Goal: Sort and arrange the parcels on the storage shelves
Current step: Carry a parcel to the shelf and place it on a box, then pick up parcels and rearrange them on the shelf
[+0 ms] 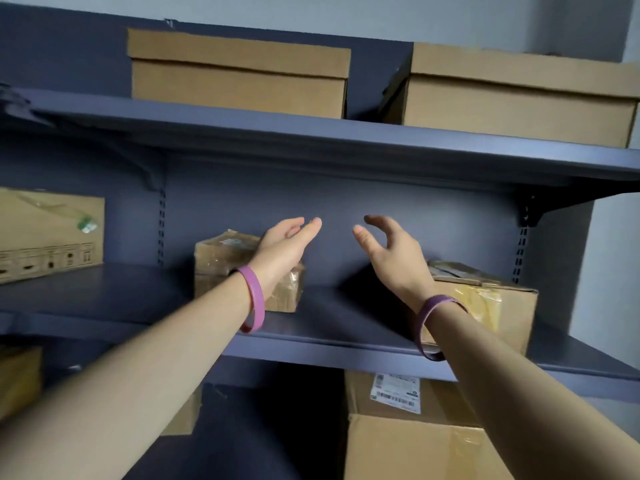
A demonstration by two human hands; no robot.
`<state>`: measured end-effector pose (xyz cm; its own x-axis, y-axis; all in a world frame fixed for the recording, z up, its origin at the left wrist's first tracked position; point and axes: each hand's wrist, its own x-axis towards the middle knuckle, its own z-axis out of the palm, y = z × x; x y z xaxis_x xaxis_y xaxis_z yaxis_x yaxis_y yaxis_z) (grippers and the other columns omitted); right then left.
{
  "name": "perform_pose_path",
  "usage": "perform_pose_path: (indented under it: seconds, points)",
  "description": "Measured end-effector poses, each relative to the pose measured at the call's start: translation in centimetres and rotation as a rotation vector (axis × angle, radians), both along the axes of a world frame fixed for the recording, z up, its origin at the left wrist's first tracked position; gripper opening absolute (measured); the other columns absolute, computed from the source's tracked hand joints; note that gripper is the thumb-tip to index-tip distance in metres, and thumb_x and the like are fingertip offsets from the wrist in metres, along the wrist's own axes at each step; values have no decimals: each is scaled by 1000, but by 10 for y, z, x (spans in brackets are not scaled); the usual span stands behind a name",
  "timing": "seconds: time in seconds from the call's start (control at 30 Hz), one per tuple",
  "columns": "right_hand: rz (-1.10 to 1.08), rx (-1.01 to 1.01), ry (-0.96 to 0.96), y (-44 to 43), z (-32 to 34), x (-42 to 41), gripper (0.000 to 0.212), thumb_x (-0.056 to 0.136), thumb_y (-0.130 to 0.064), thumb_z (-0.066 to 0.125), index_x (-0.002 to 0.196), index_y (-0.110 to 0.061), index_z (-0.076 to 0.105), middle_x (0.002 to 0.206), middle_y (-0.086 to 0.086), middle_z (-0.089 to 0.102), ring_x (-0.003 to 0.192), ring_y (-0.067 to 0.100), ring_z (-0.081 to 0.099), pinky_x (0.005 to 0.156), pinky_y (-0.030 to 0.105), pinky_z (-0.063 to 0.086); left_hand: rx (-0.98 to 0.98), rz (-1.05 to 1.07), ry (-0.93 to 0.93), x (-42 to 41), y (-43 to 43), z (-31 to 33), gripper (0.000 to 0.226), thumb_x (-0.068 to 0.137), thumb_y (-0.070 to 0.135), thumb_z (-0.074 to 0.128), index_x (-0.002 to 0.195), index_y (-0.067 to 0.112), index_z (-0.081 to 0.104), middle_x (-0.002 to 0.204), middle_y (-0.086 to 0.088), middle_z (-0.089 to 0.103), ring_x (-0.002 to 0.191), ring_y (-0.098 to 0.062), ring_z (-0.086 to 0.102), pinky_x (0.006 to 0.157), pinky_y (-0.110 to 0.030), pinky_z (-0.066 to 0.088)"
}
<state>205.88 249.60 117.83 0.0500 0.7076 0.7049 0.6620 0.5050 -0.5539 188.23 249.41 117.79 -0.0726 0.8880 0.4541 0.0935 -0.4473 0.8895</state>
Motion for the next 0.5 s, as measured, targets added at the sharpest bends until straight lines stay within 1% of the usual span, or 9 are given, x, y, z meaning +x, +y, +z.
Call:
perform_pose_path:
  seconds: [0.03, 0.07, 0.17, 0.23, 0.3, 0.33, 0.37, 0.43, 0.5]
  points:
    - [37, -21, 17, 6, -1, -16, 52, 92, -52, 55, 135, -22, 53, 138, -2, 57, 131, 19, 47, 104, 25, 34, 12, 32, 12, -20, 3, 1, 53, 90, 44, 60, 137, 20, 51, 139, 6, 51, 118, -4, 49, 93, -18, 35]
    - [71, -47, 35, 14, -2, -32, 53, 92, -51, 56, 136, -21, 52, 139, -1, 56, 131, 18, 47, 103, 23, 35, 28, 76, 34, -40, 8, 1, 52, 90, 44, 60, 136, 20, 52, 139, 6, 52, 118, -5, 49, 93, -19, 35]
    - [106, -161, 85, 38, -15, -76, 60, 91, -50, 59, 140, -18, 47, 142, 5, 53, 132, 21, 47, 104, 26, 35, 71, 282, 166, -99, 26, -8, 48, 89, 44, 60, 132, 24, 53, 137, 4, 51, 119, -12, 48, 96, -25, 37]
    - [107, -257, 146, 52, -29, -100, 65, 89, -50, 60, 143, -18, 42, 141, 7, 53, 129, 21, 50, 99, 24, 37, 71, 366, 211, -132, 40, -23, 53, 87, 45, 61, 135, 25, 49, 141, 2, 47, 127, -16, 45, 98, -28, 36]
    - [117, -329, 277, 62, -43, -119, 69, 89, -52, 60, 144, -17, 38, 131, 3, 57, 116, 20, 58, 92, 23, 38, 6, 327, 204, -156, 55, -38, 66, 85, 49, 62, 142, 24, 41, 147, 1, 41, 134, -18, 40, 102, -29, 32]
    - [106, -352, 348, 66, -50, -126, 68, 89, -53, 59, 142, -16, 39, 123, 0, 58, 108, 19, 59, 90, 24, 40, -46, 267, 181, -164, 62, -45, 71, 83, 52, 62, 144, 24, 37, 148, 2, 40, 134, -19, 40, 103, -29, 31]
    - [90, -371, 412, 69, -56, -132, 65, 89, -56, 57, 137, -14, 42, 119, 0, 60, 105, 19, 60, 91, 27, 42, -104, 190, 145, -168, 68, -52, 75, 82, 56, 62, 145, 24, 37, 147, 2, 42, 133, -19, 42, 107, -32, 32]
    - [62, -406, 507, 76, -65, -140, 66, 90, -60, 51, 131, -9, 48, 124, 6, 62, 115, 24, 58, 103, 33, 42, -208, 47, 62, -170, 80, -61, 79, 78, 67, 58, 142, 23, 41, 142, 1, 50, 127, -18, 49, 111, -40, 35]
    - [25, -408, 555, 79, -69, -144, 66, 91, -61, 48, 132, -10, 48, 132, 6, 58, 124, 25, 54, 108, 33, 36, -261, -17, 20, -167, 87, -67, 86, 76, 75, 52, 143, 22, 41, 143, 3, 49, 130, -17, 47, 113, -39, 32]
